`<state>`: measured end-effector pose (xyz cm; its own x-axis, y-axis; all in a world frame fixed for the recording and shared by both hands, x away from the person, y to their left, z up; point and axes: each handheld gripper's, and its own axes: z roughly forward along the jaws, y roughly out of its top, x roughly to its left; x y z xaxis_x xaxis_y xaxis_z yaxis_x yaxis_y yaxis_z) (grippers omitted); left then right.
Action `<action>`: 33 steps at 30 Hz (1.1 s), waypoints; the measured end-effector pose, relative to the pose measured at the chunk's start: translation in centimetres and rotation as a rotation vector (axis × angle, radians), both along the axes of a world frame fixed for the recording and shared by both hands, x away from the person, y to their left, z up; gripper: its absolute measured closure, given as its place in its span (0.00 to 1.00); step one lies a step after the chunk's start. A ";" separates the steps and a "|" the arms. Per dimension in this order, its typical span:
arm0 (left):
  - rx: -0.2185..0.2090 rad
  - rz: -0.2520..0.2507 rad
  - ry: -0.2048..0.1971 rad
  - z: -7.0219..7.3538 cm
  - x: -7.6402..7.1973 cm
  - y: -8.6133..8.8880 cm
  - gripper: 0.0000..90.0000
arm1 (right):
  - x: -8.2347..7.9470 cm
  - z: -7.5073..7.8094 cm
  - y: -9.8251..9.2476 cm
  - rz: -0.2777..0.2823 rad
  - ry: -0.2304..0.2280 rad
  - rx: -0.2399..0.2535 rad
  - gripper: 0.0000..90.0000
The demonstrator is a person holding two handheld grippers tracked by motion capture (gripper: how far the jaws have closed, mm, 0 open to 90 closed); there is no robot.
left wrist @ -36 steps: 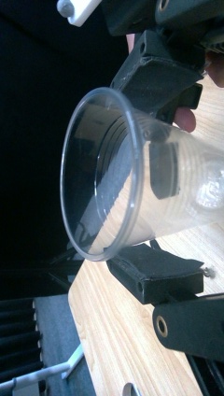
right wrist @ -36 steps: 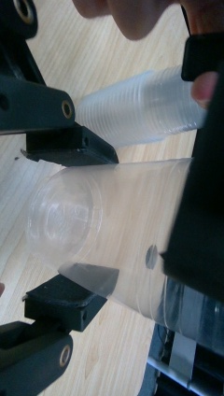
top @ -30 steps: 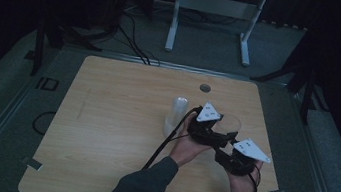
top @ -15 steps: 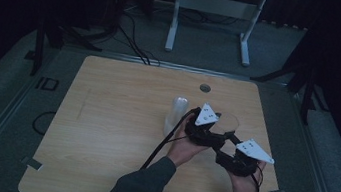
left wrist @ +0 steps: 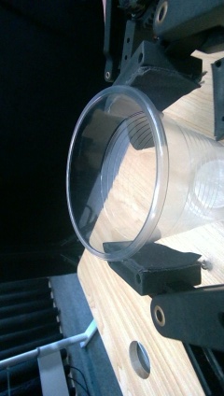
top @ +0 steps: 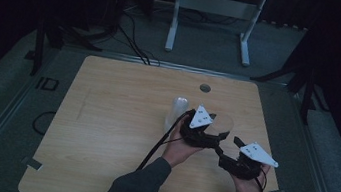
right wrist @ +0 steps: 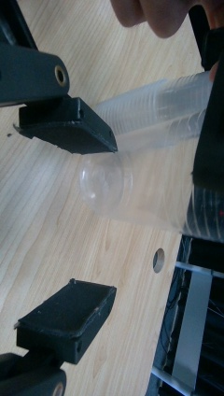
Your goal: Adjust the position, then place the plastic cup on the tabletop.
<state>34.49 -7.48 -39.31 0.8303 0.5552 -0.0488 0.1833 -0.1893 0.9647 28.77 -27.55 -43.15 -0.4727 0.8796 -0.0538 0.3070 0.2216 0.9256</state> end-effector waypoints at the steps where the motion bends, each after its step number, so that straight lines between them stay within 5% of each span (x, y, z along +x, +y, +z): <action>1: 0.002 0.003 -0.003 -0.1 0.0 0.1 0.32 | 0.0 0.0 0.0 -0.002 0.000 0.000 0.29; 33: 0.004 -0.011 -0.009 -1.2 -1.2 1.6 0.33 | -0.1 -0.2 -2.0 -0.069 -0.009 0.033 0.35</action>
<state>33.31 -5.88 -40.51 0.8369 0.5459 -0.0394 0.1728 -0.1952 0.9654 28.69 -29.57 -43.30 -0.4102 0.9116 -0.0279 0.3118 0.1689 0.9350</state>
